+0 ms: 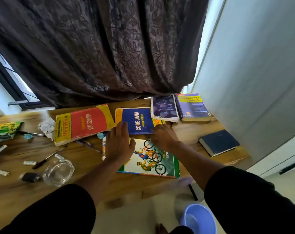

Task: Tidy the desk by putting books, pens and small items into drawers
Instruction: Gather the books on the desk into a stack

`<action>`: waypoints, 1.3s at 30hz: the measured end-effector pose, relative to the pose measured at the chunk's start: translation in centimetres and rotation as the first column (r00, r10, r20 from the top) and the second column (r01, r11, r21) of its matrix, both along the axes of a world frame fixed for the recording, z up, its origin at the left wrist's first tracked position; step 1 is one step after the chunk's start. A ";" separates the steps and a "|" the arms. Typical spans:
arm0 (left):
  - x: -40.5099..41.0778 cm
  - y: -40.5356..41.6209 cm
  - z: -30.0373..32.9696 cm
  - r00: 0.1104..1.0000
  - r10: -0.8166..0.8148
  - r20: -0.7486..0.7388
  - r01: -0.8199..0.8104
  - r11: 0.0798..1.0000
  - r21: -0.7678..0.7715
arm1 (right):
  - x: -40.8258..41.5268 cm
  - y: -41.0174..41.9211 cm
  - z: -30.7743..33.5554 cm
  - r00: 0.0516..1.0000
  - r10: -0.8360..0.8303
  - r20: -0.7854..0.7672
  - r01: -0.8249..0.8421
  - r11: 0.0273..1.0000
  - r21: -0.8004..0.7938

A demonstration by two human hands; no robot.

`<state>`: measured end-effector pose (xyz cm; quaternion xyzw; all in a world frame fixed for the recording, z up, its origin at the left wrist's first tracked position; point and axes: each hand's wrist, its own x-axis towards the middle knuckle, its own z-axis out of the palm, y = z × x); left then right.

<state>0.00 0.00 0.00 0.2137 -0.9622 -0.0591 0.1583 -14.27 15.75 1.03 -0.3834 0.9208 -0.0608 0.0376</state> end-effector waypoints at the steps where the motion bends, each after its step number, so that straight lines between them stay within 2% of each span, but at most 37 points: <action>1: -0.3 0.5 -0.3 0.999 0.021 0.038 -0.023 0.998 0.053 | -0.3 0.1 -0.5 0.999 0.019 0.031 -0.020 1.000 0.011; 3: -0.6 1.2 -1.0 0.995 0.071 0.065 -0.079 0.987 0.141 | -0.6 0.3 -1.3 0.995 0.050 0.082 -0.051 0.999 0.009; 6: -0.6 2.1 -2.1 0.981 0.140 0.138 -0.165 0.967 0.193 | -1.1 0.4 -2.6 0.984 0.111 0.138 -0.113 0.993 0.011; 9: 0.1 2.2 -3.2 0.969 0.177 0.172 -0.208 0.962 0.180 | -1.7 0.2 -3.8 0.974 0.156 0.166 -0.154 0.988 -0.023; 15: 1.1 2.7 -4.8 0.936 0.260 0.239 -0.287 0.954 0.086 | -3.3 -1.1 -4.6 0.959 0.261 0.106 -0.262 0.965 -0.007; 19: 0.7 3.2 -4.8 0.914 0.333 0.234 -0.367 0.922 0.121 | -3.8 -2.0 -5.2 0.935 0.336 0.114 -0.340 0.941 0.009; 21: 0.3 3.3 -4.8 0.896 0.381 0.229 -0.421 0.894 0.157 | -3.9 -2.3 -5.4 0.929 0.354 0.105 -0.358 0.933 0.021; 24: -0.4 3.4 -4.4 0.868 0.447 0.216 -0.494 0.819 0.290 | -3.9 -2.7 -5.6 0.932 0.349 0.100 -0.354 0.935 0.037; 30: -1.9 2.2 -3.6 0.752 0.567 0.336 -0.651 0.559 0.514 | -4.1 -2.8 -5.9 0.926 0.342 0.157 -0.351 0.936 0.033; 35: -1.8 1.7 -3.6 0.739 0.565 0.366 -0.661 0.504 0.556 | -4.4 -3.1 -6.0 0.923 0.330 0.195 -0.345 0.938 0.044; 39: -1.9 1.8 -3.0 0.733 0.593 0.332 -0.647 0.458 0.610 | -4.8 -3.2 -6.0 0.916 0.320 0.242 -0.331 0.943 0.006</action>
